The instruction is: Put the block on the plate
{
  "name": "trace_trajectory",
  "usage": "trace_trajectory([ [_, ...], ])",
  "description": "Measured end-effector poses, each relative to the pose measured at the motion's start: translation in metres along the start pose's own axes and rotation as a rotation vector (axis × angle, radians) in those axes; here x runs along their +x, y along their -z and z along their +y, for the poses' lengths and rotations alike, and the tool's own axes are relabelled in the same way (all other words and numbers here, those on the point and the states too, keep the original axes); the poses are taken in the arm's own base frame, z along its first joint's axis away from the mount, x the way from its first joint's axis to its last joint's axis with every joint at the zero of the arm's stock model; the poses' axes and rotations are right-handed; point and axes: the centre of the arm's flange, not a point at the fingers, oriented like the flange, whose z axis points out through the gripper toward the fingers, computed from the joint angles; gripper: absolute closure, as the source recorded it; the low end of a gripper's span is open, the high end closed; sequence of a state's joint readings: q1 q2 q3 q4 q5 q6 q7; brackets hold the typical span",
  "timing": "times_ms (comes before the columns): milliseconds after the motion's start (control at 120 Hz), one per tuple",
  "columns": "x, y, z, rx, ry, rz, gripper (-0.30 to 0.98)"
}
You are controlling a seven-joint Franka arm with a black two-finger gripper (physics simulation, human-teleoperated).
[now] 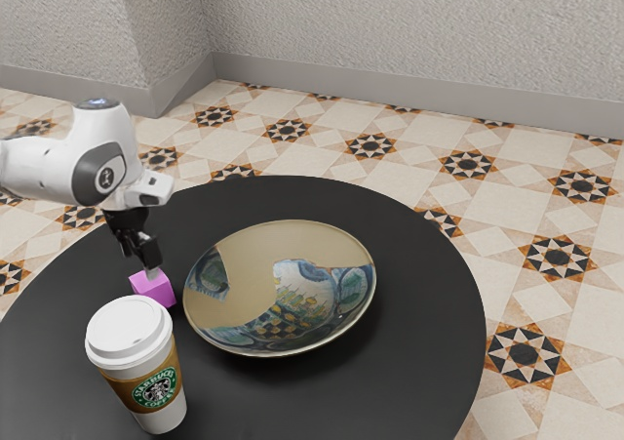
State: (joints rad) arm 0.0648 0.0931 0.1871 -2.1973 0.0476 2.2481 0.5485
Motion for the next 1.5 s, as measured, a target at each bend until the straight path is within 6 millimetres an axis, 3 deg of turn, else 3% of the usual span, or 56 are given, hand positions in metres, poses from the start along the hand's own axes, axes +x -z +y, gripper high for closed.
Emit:
trace_trajectory([
  [208,0.01,-0.031,-0.007,-0.023,-0.043,-0.006,0.0],
  [442,0.019,-0.046,-0.02,-0.023,-0.069,0.008,0.0],
  [792,0.024,-0.085,-0.021,-0.047,-0.105,-0.018,0.0],
  [933,0.024,-0.085,-0.021,-0.044,-0.117,-0.013,0.25],
  [1000,0.024,-0.083,-0.021,-0.041,-0.122,-0.011,0.27],
  [1133,0.022,-0.064,-0.024,-0.028,-0.124,0.015,0.27],
  [1317,0.011,-0.007,-0.029,-0.004,-0.118,0.078,0.27],
  [1500,0.002,0.043,-0.021,-0.005,-0.133,0.109,0.28],
])
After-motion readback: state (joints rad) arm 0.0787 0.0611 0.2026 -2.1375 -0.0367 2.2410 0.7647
